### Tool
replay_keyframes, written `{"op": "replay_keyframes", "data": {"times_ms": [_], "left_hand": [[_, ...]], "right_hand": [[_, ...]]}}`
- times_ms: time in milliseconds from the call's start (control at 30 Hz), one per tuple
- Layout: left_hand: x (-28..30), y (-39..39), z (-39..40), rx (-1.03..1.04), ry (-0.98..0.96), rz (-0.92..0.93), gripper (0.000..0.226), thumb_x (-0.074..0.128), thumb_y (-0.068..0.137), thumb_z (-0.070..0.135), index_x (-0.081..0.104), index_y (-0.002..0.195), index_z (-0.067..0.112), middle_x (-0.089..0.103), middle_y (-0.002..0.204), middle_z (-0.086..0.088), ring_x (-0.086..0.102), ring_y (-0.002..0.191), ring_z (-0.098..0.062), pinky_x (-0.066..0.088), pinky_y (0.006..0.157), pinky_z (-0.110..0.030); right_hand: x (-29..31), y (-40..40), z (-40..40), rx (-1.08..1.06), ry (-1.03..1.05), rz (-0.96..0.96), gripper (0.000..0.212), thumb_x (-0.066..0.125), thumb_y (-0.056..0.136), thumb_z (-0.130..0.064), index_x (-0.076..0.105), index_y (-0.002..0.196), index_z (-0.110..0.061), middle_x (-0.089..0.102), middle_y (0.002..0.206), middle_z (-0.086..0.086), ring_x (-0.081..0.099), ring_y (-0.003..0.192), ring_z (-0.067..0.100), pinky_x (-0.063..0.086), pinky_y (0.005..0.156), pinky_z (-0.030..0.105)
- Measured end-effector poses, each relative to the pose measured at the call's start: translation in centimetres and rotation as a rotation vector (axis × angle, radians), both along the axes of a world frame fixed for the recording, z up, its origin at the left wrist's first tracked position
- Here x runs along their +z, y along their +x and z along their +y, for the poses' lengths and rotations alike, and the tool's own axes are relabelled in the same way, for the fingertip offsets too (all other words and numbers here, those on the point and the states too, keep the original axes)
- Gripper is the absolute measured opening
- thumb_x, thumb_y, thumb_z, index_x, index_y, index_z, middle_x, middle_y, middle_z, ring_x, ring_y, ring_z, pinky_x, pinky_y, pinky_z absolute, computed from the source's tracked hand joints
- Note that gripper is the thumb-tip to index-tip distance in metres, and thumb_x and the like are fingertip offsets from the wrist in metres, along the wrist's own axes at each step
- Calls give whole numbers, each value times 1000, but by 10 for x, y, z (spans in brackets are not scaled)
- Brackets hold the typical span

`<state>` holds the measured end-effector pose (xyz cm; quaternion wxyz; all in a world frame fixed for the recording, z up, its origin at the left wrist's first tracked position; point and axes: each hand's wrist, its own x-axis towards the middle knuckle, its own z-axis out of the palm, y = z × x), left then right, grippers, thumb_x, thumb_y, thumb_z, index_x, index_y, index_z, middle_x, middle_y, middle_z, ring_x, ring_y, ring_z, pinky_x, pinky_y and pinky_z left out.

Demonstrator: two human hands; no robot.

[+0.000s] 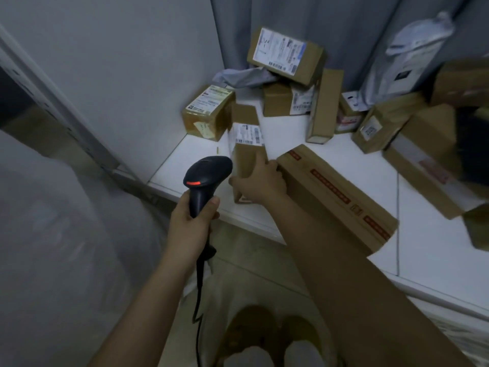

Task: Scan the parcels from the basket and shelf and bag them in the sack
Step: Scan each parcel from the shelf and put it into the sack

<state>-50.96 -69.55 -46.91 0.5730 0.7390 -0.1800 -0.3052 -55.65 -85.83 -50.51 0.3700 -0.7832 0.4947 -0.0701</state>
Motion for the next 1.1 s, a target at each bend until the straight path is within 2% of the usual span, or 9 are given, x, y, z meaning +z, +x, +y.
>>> {"op": "replay_keyframes", "data": {"times_ms": [100, 167, 333, 633, 733, 800, 900, 967, 1100], "left_hand": [[20, -14, 13, 6, -37, 21, 16, 60, 93, 24, 55, 108, 25, 64, 97, -7, 61, 77, -11, 48, 70, -28], [37, -22, 23, 12, -71, 28, 18, 60, 93, 25, 56, 110, 24, 65, 98, -8, 61, 77, -11, 48, 73, -30], [86, -38, 43, 10, -167, 56, 25, 61, 93, 29, 57, 116, 22, 65, 93, -1, 65, 90, -17, 47, 78, -35], [132, -96, 58, -20, -286, 216, 55, 73, 83, 28, 46, 130, 21, 61, 104, 2, 61, 99, -19, 49, 74, -30], [125, -108, 64, -71, -304, 255, 63, 77, 80, 25, 42, 132, 24, 61, 110, 3, 61, 106, -20, 49, 79, -31], [122, -111, 65, -69, -294, 268, 69, 78, 77, 23, 37, 133, 24, 61, 107, 4, 61, 105, -19, 48, 76, -27], [119, -111, 62, -77, -293, 274, 78, 81, 74, 18, 35, 136, 22, 62, 112, 0, 62, 103, -14, 54, 69, -24], [119, -108, 59, -86, -304, 312, 74, 80, 75, 16, 37, 135, 22, 63, 113, -1, 64, 102, -18, 58, 79, -35], [118, -104, 55, -132, -321, 317, 65, 76, 80, 14, 40, 134, 19, 66, 102, 5, 67, 96, -16, 55, 90, -43]], "right_hand": [[31, -44, 20, -142, 228, -341, 67, 64, 86, -38, 37, 144, -19, 51, 136, 8, 56, 109, 23, 50, 79, 30], [53, -75, 41, -169, 268, -431, 48, 61, 92, -26, 47, 136, -14, 59, 127, 7, 60, 106, 23, 44, 66, 19], [103, -137, 94, -159, 284, -521, 72, 65, 88, -22, 28, 150, -24, 45, 138, -3, 49, 118, 18, 47, 92, 35], [145, -188, 166, -144, 116, -644, 102, 76, 74, -16, 11, 150, -36, 34, 142, -4, 41, 127, 19, 45, 92, 32], [139, -194, 176, -133, 74, -555, 118, 79, 68, -28, -2, 152, -38, 22, 153, -5, 32, 136, 21, 42, 105, 45], [136, -196, 177, -108, 3, -507, 118, 83, 69, -32, 0, 153, -38, 19, 152, -7, 29, 138, 19, 38, 109, 48], [135, -198, 175, -75, -27, -581, 101, 84, 70, -29, 21, 149, -37, 26, 146, -10, 37, 131, 12, 46, 100, 33], [138, -198, 173, -90, 48, -711, 77, 78, 79, -21, 35, 142, -36, 36, 141, -8, 44, 121, 1, 48, 86, 15], [141, -194, 162, -206, 193, -857, 37, 58, 96, -27, 43, 128, -32, 51, 127, -9, 52, 111, 3, 46, 76, 19]]}}
